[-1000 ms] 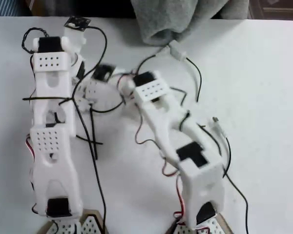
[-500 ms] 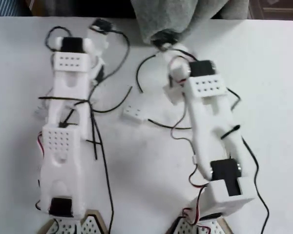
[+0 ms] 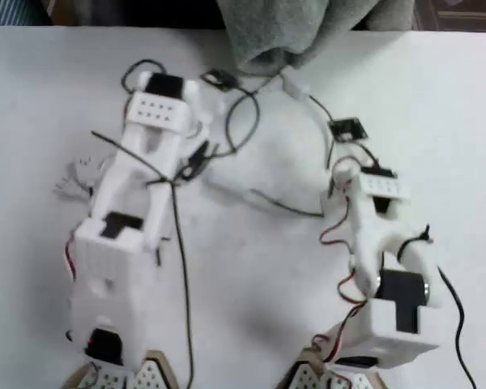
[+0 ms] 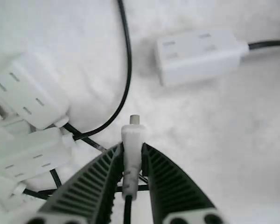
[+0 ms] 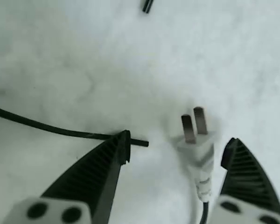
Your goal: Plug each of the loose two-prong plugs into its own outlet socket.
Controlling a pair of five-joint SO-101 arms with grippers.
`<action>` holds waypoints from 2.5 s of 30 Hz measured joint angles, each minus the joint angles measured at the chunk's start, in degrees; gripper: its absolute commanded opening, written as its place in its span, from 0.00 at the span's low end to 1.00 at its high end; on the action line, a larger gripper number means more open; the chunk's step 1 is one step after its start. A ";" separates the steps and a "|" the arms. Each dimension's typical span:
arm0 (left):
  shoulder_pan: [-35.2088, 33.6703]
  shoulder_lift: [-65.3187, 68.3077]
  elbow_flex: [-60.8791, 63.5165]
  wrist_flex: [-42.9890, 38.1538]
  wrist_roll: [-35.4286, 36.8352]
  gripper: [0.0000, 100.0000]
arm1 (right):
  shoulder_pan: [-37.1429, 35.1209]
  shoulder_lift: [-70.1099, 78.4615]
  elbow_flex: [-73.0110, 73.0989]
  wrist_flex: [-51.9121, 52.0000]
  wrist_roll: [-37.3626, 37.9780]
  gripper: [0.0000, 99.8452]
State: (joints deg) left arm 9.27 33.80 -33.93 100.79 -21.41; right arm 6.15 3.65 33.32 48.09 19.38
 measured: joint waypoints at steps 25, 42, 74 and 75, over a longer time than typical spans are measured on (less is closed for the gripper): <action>6.95 -7.82 -4.48 -0.97 0.00 0.02 | -3.69 -15.47 15.38 -5.27 -0.18 0.31; 9.23 8.00 -12.40 -3.78 1.14 0.02 | -0.62 -63.56 48.09 -23.21 -7.47 0.31; 7.47 -6.77 -3.60 -2.90 1.32 0.02 | -0.44 -66.81 49.32 -23.47 -7.82 0.31; 7.47 -6.68 -3.78 -3.43 1.32 0.02 | -0.44 -66.81 49.32 -23.47 -7.82 0.31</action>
State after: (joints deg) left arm 16.75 27.12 -37.71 97.36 -20.09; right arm 5.71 -63.16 82.64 24.62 11.56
